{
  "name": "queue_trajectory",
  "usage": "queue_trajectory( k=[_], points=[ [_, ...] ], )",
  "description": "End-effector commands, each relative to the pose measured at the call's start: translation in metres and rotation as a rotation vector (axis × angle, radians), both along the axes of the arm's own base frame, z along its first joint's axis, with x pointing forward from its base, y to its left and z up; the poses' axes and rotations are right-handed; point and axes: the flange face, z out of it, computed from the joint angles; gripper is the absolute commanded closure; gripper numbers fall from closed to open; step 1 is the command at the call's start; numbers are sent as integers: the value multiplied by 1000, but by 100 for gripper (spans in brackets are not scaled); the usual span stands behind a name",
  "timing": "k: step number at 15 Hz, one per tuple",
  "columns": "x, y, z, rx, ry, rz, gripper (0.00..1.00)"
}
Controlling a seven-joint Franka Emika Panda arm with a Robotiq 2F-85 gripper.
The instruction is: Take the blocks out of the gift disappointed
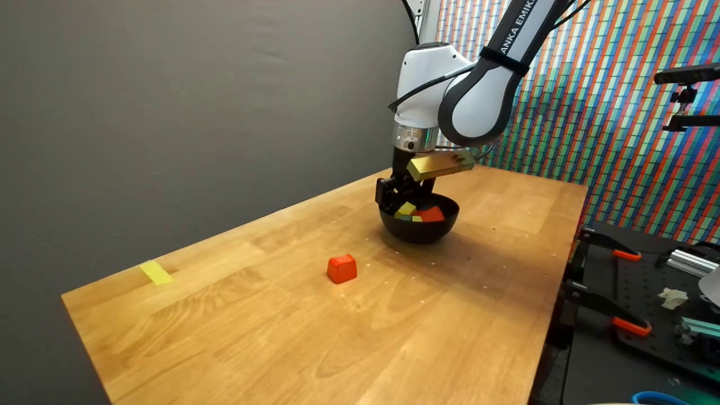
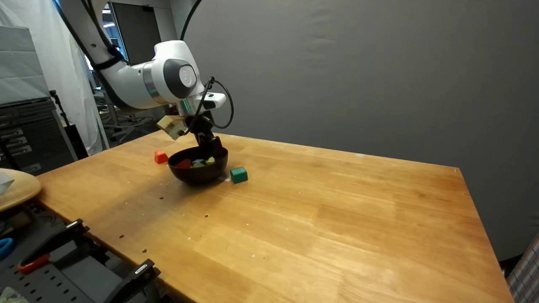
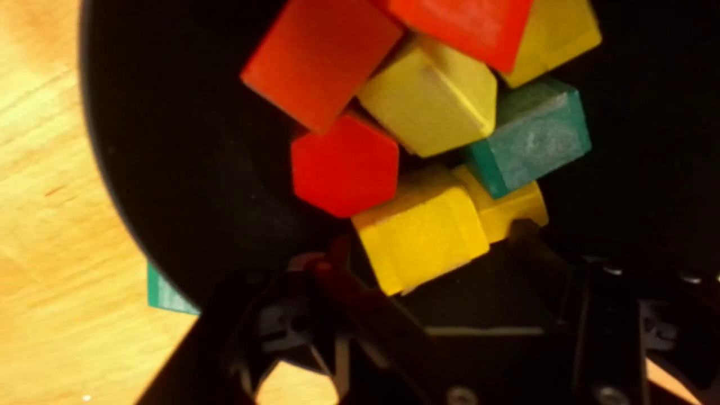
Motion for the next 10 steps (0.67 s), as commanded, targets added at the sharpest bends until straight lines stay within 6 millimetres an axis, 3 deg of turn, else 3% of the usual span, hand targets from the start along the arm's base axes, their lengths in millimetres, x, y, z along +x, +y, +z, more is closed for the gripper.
queue_trajectory(
  k=[1, 4, 7, 10],
  points=[
    [6, 3, -1, 17, -11, 5, 57],
    [6, 3, 3, 24, -17, -7, 78],
    [6, 7, 16, 27, -32, -8, 78],
    [1, 24, 62, -2, -63, 68, 78]
  ],
)
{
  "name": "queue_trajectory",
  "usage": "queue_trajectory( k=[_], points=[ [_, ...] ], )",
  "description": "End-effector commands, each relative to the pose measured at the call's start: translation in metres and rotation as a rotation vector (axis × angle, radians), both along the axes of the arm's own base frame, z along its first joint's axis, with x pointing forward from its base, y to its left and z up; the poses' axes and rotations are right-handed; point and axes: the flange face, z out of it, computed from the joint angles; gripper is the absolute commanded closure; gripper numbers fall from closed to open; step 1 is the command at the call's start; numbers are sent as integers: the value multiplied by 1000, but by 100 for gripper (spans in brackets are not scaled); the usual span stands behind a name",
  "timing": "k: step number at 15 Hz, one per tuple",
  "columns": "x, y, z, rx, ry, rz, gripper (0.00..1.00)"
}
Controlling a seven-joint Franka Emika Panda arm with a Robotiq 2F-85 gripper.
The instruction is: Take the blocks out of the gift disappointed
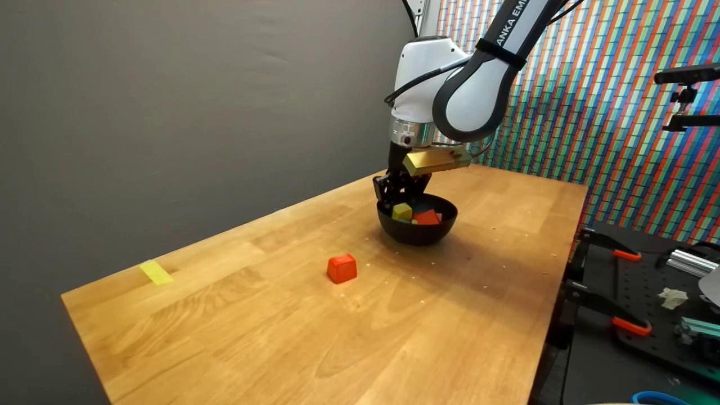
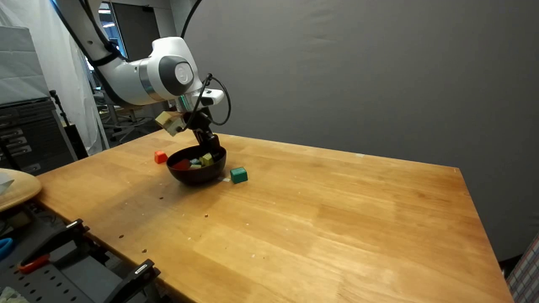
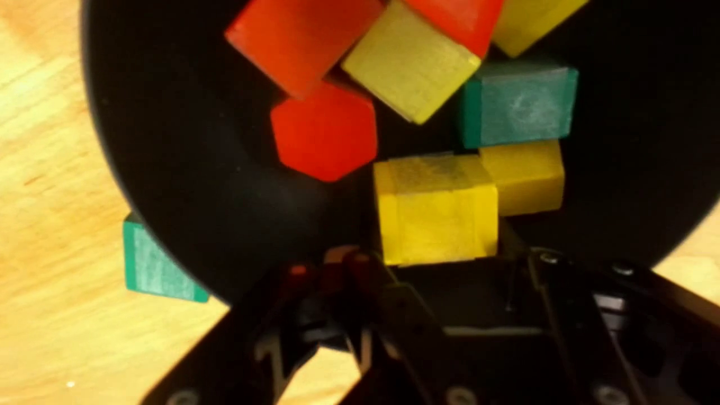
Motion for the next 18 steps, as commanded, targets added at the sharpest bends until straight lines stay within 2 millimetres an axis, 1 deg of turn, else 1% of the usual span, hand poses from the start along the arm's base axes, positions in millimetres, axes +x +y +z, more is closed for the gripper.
queue_trajectory(
  k=[1, 3, 4, 5, 6, 7, 9, 13, 15, 16, 17, 18],
  points=[
    [-6, 20, 72, -53, -64, 101, 78],
    [-5, 31, 111, -116, -129, 176, 78],
    [2, 39, 127, -152, -173, 221, 78],
    [6, 47, 140, -167, -211, 272, 78],
    [15, 58, 141, -152, -245, 309, 78],
    [21, 65, 138, -143, -261, 337, 78],
    [42, 73, 112, -126, -263, 351, 78],
    [84, 78, 56, -147, -230, 340, 78],
    [99, 80, 37, -147, -208, 338, 78],
    [104, 80, 32, -136, -194, 341, 62],
    [109, 79, 27, -127, -180, 344, 34],
    [111, 79, 26, -118, -169, 352, 27]
  ],
)
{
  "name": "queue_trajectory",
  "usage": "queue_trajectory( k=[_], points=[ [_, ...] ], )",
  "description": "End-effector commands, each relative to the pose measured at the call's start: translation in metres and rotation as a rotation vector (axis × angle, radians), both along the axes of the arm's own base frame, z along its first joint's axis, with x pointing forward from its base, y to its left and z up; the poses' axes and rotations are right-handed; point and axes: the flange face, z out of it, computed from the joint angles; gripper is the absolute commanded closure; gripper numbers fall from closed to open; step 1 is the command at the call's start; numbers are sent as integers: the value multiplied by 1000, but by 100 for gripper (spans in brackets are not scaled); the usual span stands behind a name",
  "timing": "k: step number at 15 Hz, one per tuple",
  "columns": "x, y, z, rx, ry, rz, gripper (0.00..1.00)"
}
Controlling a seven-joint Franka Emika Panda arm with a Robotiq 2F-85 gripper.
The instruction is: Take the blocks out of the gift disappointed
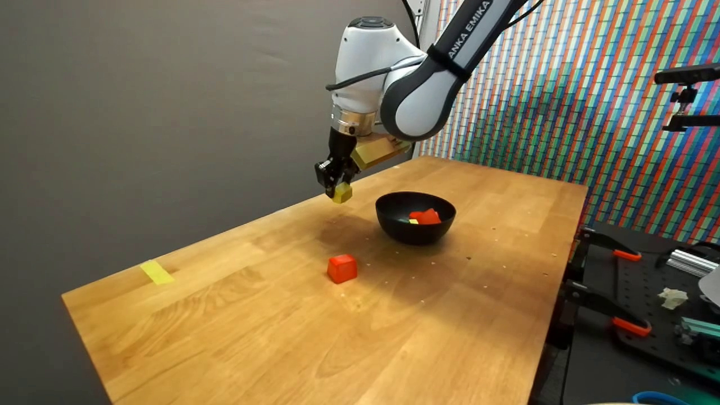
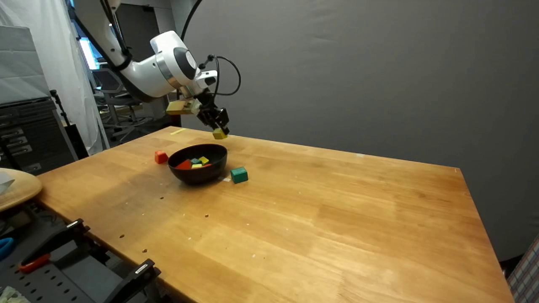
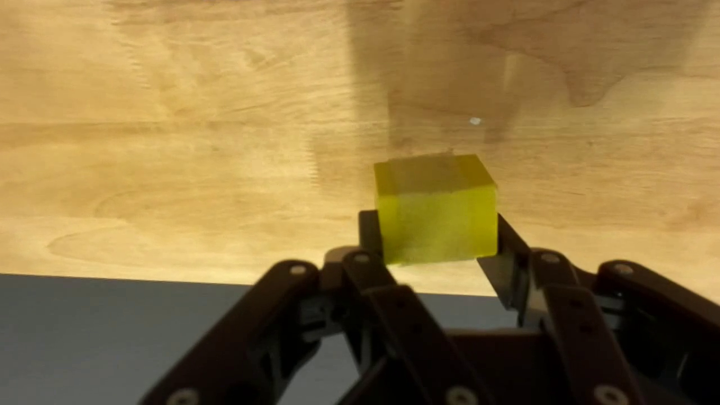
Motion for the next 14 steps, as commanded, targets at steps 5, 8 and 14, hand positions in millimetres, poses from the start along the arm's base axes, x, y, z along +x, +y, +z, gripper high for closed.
queue_trajectory(
  k=[5, 8, 14],
  points=[
    [21, -5, 20, 57, 65, 58, 0],
    [-8, -13, 53, -2, 121, 91, 0],
    [-82, -39, 87, -11, 276, 211, 0]
  ],
)
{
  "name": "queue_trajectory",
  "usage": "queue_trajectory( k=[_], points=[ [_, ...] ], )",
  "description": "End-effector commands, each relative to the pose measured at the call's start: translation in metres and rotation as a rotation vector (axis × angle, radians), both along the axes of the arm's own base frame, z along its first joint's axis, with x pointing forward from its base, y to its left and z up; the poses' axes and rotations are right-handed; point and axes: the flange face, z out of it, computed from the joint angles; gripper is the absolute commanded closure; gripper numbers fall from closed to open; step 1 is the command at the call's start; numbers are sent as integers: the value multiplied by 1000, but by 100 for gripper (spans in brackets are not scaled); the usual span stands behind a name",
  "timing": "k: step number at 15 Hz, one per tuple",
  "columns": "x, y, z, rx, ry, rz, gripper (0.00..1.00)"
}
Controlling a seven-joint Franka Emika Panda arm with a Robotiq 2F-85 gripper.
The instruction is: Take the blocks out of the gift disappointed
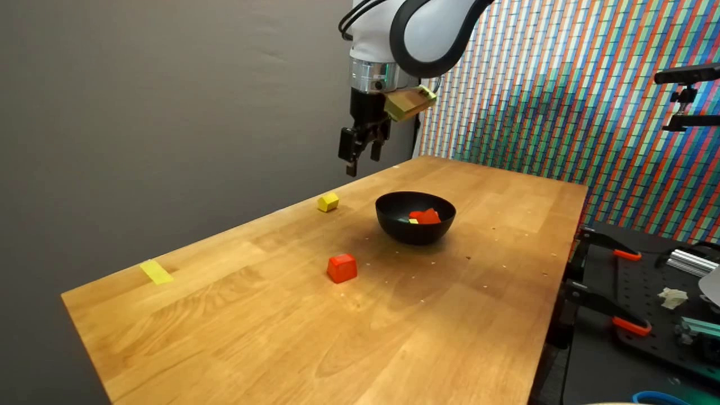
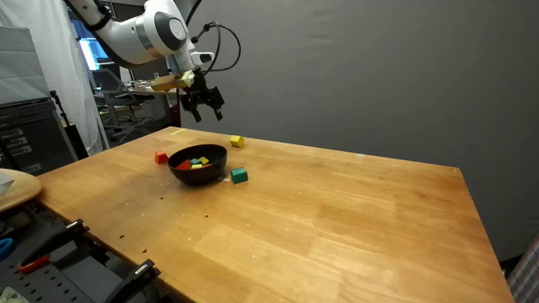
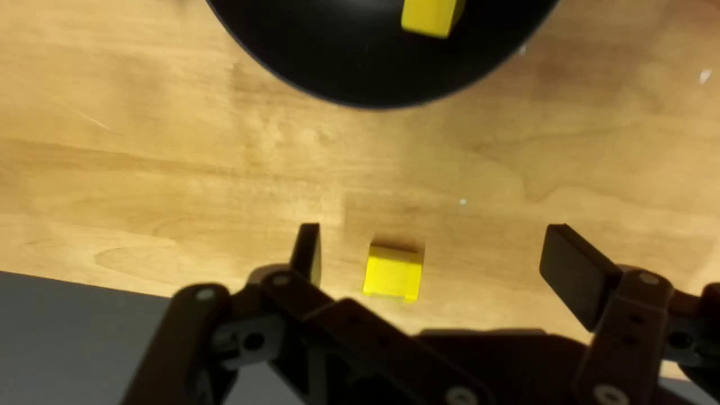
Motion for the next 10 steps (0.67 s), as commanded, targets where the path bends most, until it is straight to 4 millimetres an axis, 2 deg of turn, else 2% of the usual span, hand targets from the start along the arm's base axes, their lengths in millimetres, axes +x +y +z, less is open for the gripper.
queue_trajectory(
  k=[1, 3, 6, 10],
  points=[
    [-50, -21, 14, 33, 93, 74, 0],
    [-61, -26, 4, 54, 129, 77, 0],
    [-68, -33, -24, 22, 169, 53, 0],
    [-71, -36, -49, 23, 213, 45, 0]
  ],
)
